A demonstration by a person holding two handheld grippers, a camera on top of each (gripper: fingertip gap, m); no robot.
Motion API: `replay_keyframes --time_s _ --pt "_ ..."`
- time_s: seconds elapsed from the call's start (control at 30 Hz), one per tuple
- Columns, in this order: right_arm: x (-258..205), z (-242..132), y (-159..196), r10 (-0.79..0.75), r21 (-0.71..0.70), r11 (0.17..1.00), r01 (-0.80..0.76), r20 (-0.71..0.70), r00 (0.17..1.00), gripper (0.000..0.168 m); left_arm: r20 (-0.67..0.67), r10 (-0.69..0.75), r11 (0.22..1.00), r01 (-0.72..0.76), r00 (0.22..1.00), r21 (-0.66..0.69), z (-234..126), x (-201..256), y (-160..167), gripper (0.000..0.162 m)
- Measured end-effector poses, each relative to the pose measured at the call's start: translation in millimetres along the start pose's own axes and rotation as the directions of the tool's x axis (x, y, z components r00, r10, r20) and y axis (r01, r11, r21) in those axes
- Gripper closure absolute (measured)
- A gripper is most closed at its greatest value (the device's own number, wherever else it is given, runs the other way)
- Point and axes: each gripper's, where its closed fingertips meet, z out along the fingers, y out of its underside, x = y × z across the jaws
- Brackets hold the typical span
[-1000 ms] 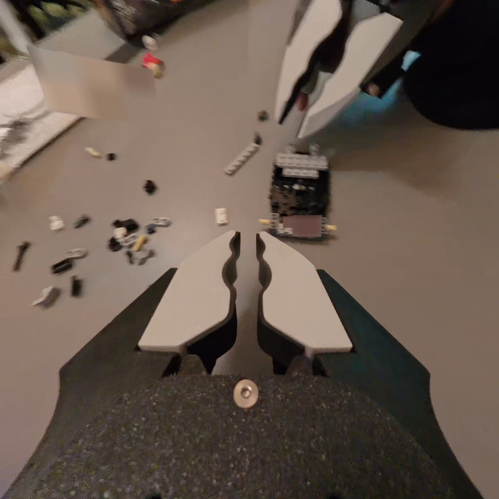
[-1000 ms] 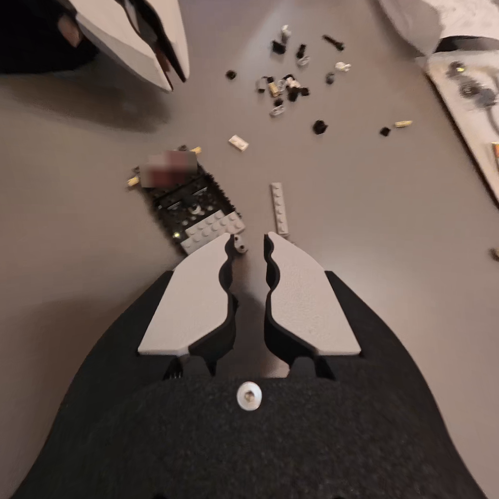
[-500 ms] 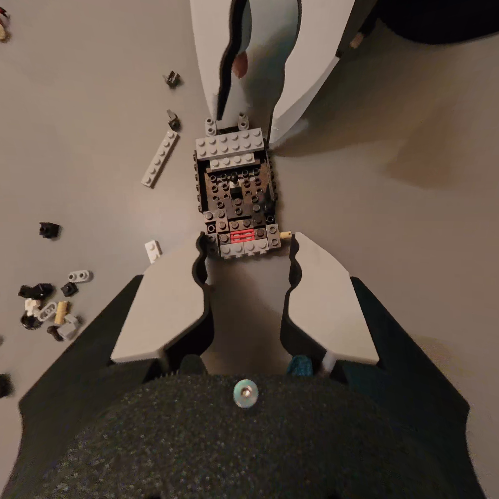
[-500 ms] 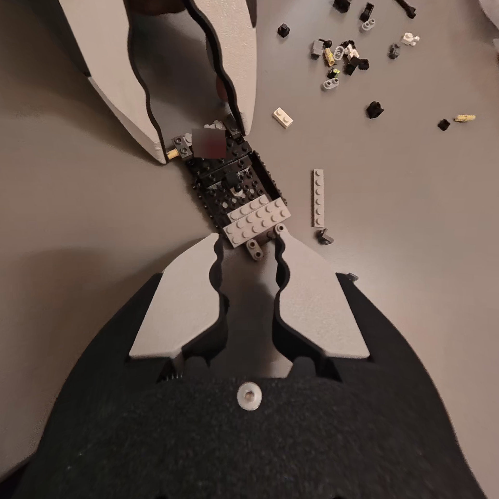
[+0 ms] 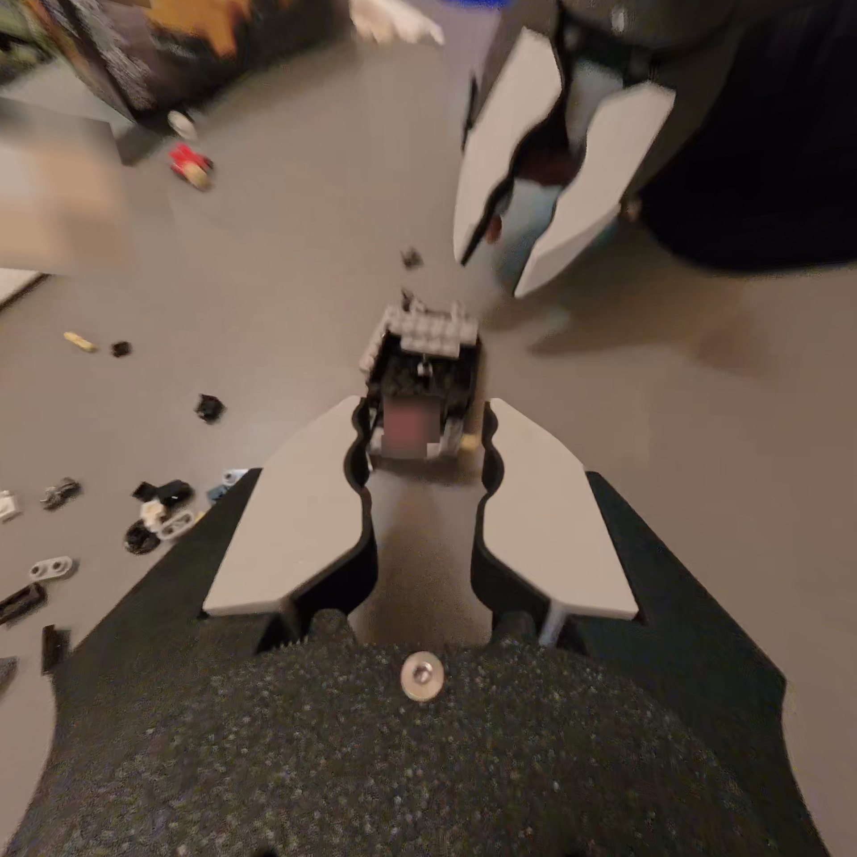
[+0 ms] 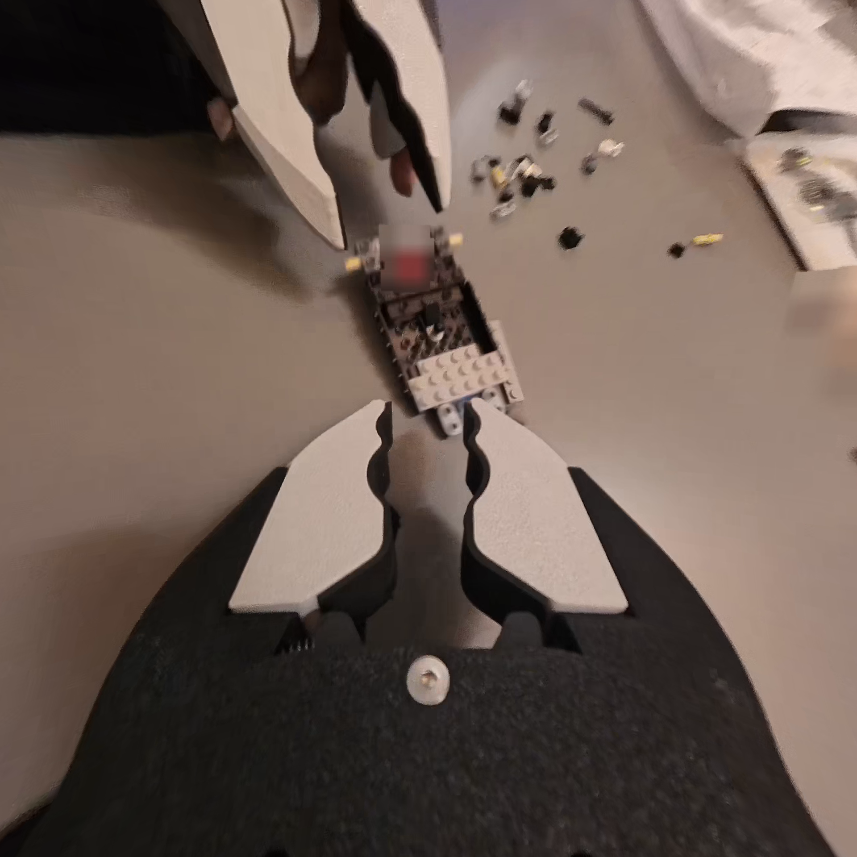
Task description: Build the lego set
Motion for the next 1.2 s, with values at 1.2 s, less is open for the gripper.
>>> replay_keyframes --time_s 1.2 --pt "6.8 28.2 13.2 -0.019 -0.078 0.997 0.016 -0.039 0.999 0.115 0.054 0.005 0.986 0.005 0.999 -0.168 18.2 -3.4 25.6 0.109"
